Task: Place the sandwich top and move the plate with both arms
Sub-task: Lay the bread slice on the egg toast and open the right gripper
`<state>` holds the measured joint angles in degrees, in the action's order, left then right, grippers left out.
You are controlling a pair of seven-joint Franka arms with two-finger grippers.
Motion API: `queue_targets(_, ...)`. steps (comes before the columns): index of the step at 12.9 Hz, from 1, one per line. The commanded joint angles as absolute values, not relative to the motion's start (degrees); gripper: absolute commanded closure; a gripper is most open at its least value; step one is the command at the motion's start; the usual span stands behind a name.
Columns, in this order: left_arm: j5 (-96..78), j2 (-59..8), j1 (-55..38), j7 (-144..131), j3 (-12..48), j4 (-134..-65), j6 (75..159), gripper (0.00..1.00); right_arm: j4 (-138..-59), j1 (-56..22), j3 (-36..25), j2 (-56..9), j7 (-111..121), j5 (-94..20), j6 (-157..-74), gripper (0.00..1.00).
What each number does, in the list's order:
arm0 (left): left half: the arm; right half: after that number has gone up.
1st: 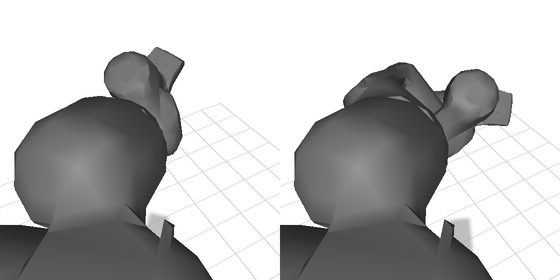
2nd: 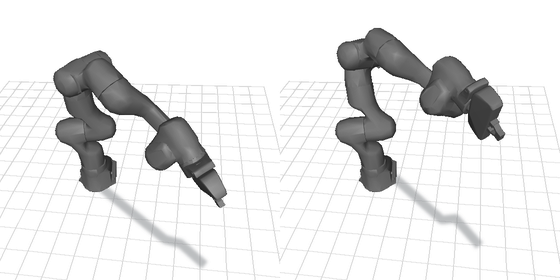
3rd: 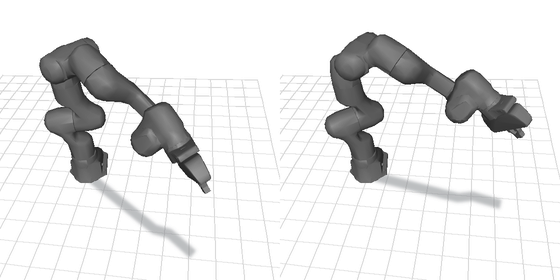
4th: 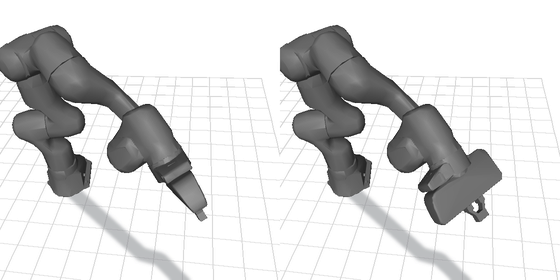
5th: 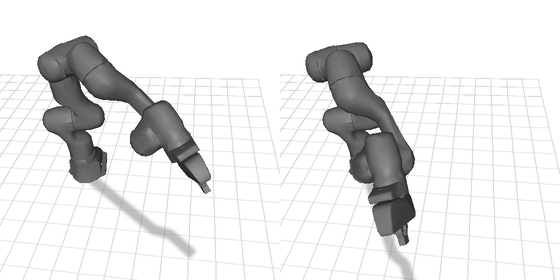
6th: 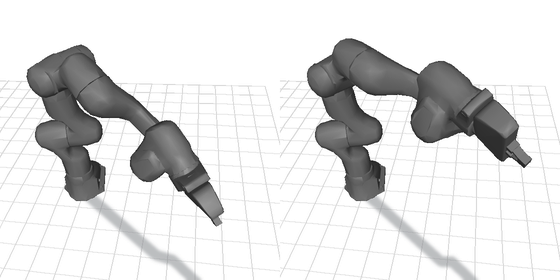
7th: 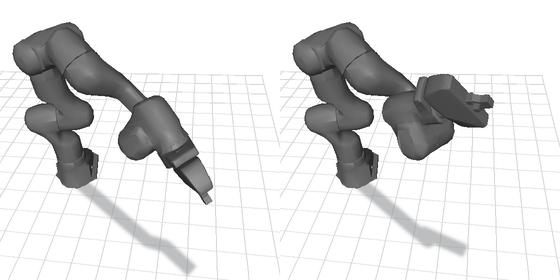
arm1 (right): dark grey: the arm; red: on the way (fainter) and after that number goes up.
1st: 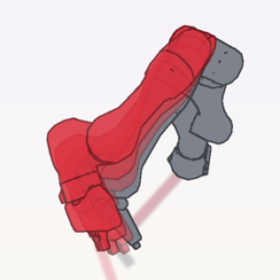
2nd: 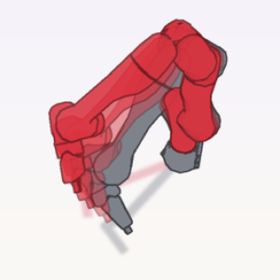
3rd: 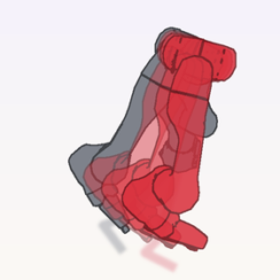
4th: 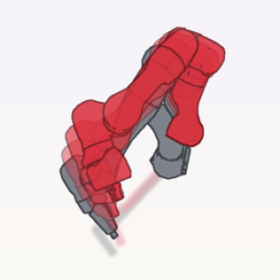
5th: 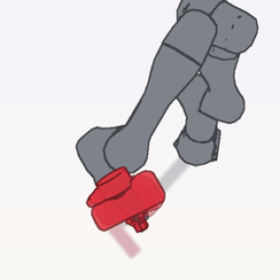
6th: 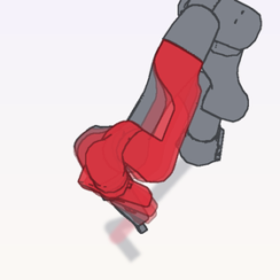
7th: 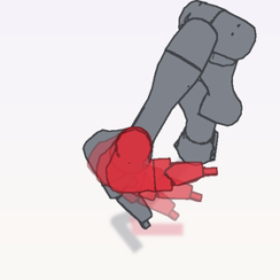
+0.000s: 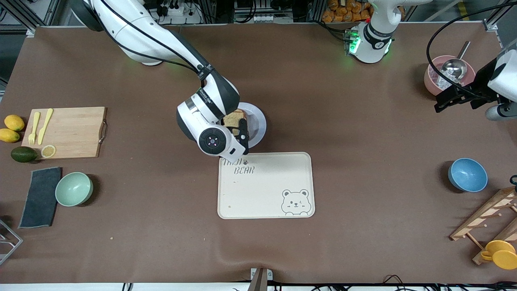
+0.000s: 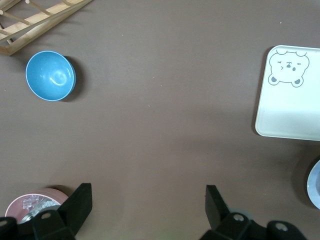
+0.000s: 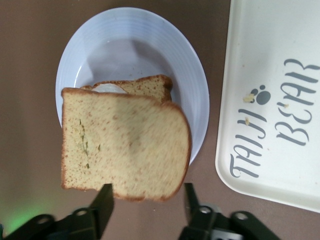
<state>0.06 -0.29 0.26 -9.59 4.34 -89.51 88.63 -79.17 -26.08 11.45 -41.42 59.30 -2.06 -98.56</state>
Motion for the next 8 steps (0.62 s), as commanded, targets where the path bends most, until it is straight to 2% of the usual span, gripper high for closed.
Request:
queue_targets(1, 0.0, 0.0, 0.8, -9.5, 4.5, -89.0, 87.3, 0.0, -77.3, -26.7, 11.4, -41.7, 58.4, -1.3, -97.7, 0.0)
queue_targets(5, 0.2, -0.8, -0.2, -10.1, 5.7, -88.7, 87.4, 0.0, -77.4, -22.3, 11.5, -38.9, 59.1, -1.9, -97.0, 0.0)
queue_targets(8, 0.1, -0.6, 0.5, -9.2, 5.5, -88.7, 87.3, 0.0, -77.7, -17.8, 10.9, -36.4, 58.5, -1.3, -93.3, 0.0)
